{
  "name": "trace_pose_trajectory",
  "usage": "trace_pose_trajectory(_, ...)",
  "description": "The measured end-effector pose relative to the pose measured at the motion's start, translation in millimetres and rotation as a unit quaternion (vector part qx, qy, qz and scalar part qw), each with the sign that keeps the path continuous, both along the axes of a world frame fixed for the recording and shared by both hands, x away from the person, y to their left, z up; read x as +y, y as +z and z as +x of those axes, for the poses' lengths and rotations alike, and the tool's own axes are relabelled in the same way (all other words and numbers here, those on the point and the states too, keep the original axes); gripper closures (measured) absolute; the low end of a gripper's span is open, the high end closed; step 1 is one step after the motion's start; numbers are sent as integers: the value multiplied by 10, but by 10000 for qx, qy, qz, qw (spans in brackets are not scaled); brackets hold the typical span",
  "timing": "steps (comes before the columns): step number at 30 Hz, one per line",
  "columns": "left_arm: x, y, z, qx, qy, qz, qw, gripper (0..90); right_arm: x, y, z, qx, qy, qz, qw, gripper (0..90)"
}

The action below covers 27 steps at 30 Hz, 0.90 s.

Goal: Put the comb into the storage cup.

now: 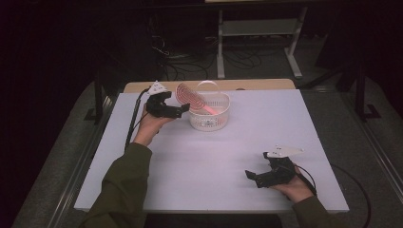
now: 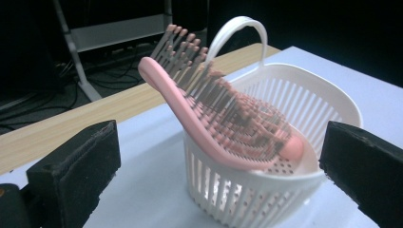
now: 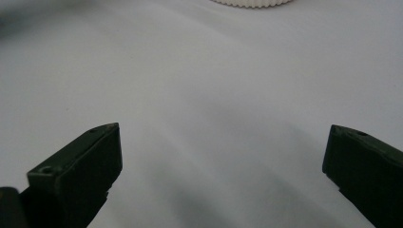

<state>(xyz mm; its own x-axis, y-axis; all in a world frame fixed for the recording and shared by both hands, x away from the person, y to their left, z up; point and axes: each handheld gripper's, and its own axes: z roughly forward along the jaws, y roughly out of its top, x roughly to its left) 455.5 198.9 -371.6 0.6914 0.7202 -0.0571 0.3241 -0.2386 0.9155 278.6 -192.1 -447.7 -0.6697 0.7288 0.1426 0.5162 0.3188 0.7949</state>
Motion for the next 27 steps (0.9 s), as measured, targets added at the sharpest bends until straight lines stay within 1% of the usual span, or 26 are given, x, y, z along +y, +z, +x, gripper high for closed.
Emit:
trace_pose_trajectory(3,30,26,-70,16,-63,65,10000,0,13,8,2,-11,-2,10,10000,0)
trace_pose_trajectory(6,52,46,-149,22,-150,141,9998,0,22,9,1,-12,7,-32,10000,0)
trace_pose_trajectory(8,67,50,-211,-12,-183,187,9997,0,25,13,-1,-22,5,-39,10000,0)
trace_pose_trajectory(11,96,32,-296,-24,-207,208,9996,0,30,16,-3,-35,9,-51,10000,0)
trace_pose_trajectory(15,138,19,-402,-54,-249,180,9995,0,40,22,-9,-42,3,-44,10000,0)
trace_pose_trajectory(17,160,9,-458,-59,-291,155,9994,0,44,23,-13,-46,1,-48,10000,0)
trace_pose_trajectory(20,185,-22,-534,-41,-374,200,9991,0,41,22,-15,-49,-5,-46,10000,0)
trace_pose_trajectory(24,218,-61,-613,-36,-450,157,9989,0,34,24,-10,-50,-15,-48,10000,0)
trace_pose_trajectory(27,245,-80,-677,-18,-511,231,9984,0,35,30,-17,-60,-7,-49,10000,0)
